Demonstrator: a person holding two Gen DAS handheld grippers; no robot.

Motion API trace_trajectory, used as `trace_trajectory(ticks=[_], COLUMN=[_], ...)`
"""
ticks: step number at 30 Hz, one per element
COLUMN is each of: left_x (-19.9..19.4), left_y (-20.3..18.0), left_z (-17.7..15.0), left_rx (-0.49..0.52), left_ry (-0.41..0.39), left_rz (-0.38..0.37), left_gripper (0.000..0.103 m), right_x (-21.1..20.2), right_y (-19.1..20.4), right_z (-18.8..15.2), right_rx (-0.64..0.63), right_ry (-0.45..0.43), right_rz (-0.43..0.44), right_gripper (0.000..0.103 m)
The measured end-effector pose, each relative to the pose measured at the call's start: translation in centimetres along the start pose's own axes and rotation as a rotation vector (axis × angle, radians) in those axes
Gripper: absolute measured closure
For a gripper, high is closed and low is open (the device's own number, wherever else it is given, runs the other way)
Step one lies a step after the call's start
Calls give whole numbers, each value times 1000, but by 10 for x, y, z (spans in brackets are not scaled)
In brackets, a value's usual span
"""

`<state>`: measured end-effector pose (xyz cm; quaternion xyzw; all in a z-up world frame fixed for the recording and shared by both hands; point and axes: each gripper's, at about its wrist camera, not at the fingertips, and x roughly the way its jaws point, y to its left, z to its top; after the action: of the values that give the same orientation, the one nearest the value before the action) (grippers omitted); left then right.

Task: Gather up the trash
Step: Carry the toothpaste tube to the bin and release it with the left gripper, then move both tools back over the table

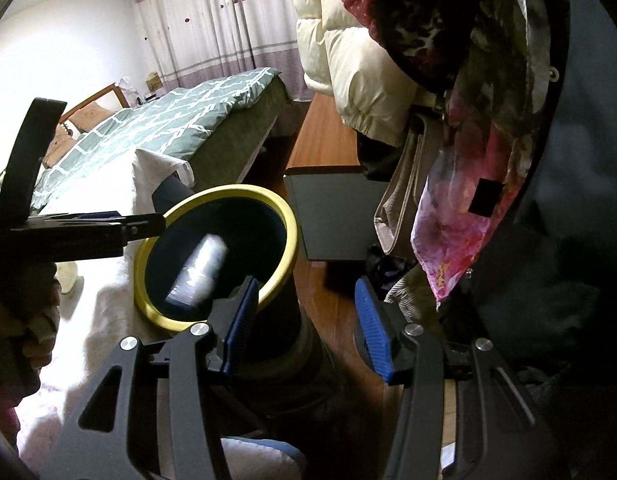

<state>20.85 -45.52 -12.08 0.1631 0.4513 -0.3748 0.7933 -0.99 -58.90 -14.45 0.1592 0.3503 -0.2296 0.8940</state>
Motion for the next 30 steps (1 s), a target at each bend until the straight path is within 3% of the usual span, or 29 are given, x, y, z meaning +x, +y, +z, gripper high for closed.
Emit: trace_trajectory(ticks=[3, 10, 17, 21, 30], left_x=[-13, -114, -214, -264, -320], left_y=[4, 34, 89, 124, 183], left_z=[-4, -41, -113, -164, -262], left_rx=[-17, -69, -200, -300, -487], left_ry=[-22, -189, -313, -360, -372], left_rz=[-9, 41, 199, 341, 503], left_gripper=[18, 14, 10, 9, 9], right_x=[0, 2, 2, 1, -8], right_y=[5, 28, 83, 125, 244], right_z=[0, 0, -4, -10, -28], right_rx=[-5, -46, -137, -207, -369], right_ry=[2, 16, 31, 45, 87], right_rz=[8, 39, 120, 175, 366], right_gripper=[55, 54, 53, 53, 53])
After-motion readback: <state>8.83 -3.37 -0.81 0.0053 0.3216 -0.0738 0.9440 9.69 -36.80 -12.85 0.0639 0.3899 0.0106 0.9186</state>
